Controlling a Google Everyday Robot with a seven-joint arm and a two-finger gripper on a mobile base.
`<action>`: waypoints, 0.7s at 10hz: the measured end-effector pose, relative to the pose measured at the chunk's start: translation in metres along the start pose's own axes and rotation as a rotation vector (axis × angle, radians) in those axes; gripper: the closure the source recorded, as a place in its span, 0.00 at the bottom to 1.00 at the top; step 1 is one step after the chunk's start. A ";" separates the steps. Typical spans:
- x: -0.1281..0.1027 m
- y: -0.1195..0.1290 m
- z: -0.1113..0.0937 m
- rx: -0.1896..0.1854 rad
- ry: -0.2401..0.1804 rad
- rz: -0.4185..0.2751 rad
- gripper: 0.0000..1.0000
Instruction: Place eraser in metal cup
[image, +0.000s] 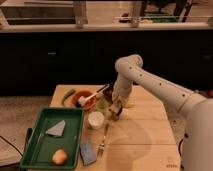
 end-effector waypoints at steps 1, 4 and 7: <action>0.000 0.000 0.002 -0.004 -0.007 -0.006 0.97; -0.005 -0.006 0.005 -0.015 -0.035 -0.033 0.95; -0.007 -0.006 0.012 -0.030 -0.069 -0.038 0.68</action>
